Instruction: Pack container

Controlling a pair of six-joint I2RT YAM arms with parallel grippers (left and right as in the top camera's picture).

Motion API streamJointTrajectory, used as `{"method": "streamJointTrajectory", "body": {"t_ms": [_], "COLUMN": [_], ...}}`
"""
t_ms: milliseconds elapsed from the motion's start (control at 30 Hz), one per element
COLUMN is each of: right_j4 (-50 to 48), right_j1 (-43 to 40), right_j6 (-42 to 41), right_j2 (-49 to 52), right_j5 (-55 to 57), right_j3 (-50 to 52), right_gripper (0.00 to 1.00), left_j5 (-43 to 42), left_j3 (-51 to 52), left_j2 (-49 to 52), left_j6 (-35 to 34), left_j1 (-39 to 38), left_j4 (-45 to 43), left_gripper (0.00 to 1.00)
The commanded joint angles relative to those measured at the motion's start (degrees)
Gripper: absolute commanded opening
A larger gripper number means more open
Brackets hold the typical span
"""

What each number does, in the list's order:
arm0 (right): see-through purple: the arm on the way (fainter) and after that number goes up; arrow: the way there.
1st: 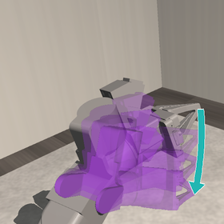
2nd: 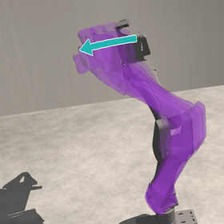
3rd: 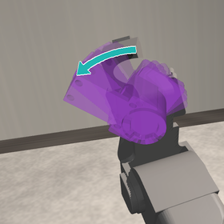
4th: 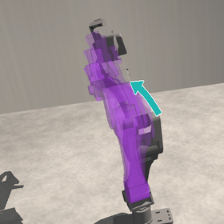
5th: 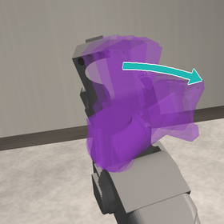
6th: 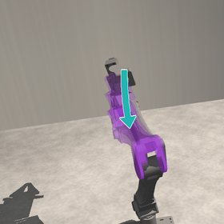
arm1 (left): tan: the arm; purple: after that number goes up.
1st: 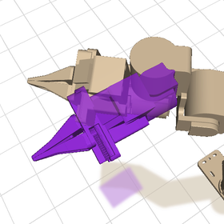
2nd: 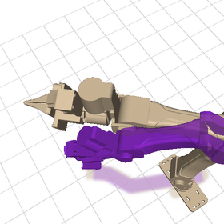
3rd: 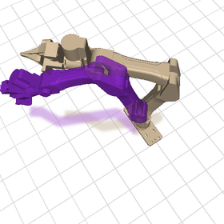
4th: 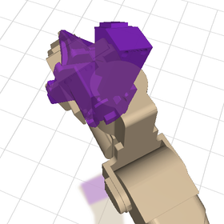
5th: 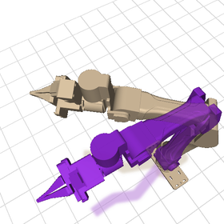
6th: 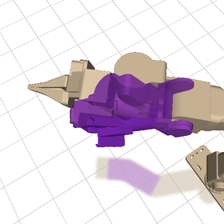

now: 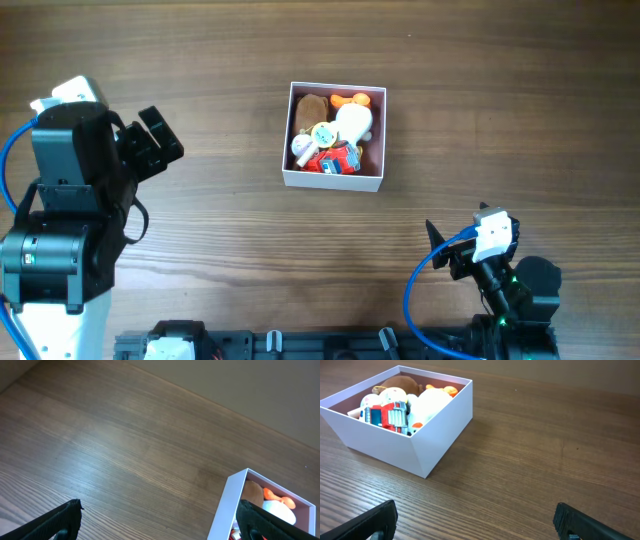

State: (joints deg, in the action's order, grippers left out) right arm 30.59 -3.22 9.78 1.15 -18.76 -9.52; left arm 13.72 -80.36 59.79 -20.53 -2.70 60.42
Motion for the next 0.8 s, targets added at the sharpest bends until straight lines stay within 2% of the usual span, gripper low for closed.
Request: {"method": "streamJointTrajectory", "body": {"t_ms": [0, 400, 467, 567, 667, 767], "right_j4": [-0.1, -0.1, -0.1, -0.1, -0.1, -0.1], "right_j1": [-0.2, -0.2, -0.2, -0.2, -0.2, -0.2], "right_j6": [0.6, 0.6, 0.6, 0.6, 0.6, 0.6], "right_j2": [-0.3, -0.3, -0.3, -0.3, -0.3, -0.3], "right_j5": [0.8, 0.8, 0.8, 0.8, 0.8, 0.8], "right_j3": [0.4, 0.4, 0.4, 0.4, 0.4, 0.4], "right_gripper": [1.00, 1.00, 1.00, 1.00, 1.00, 1.00], "left_j5": [0.7, 1.0, 0.9, -4.7, -10.2, -12.0], "left_j3": [-0.8, 0.4, 3.9, 10.8, 20.2, 30.1], "left_j2": [0.0, -1.1, -4.2, -9.5, -16.6, -23.8], "left_j6": [-0.9, -0.9, -0.9, -0.9, -0.9, 0.7], "left_j1": [0.4, 0.5, 1.7, 3.8, 6.2, 6.8], "left_j4": [-0.1, 0.0, -4.1, -9.2, -15.1, -20.1], "left_gripper": [1.00, 1.00, 1.00, 1.00, 1.00, 1.00]}}
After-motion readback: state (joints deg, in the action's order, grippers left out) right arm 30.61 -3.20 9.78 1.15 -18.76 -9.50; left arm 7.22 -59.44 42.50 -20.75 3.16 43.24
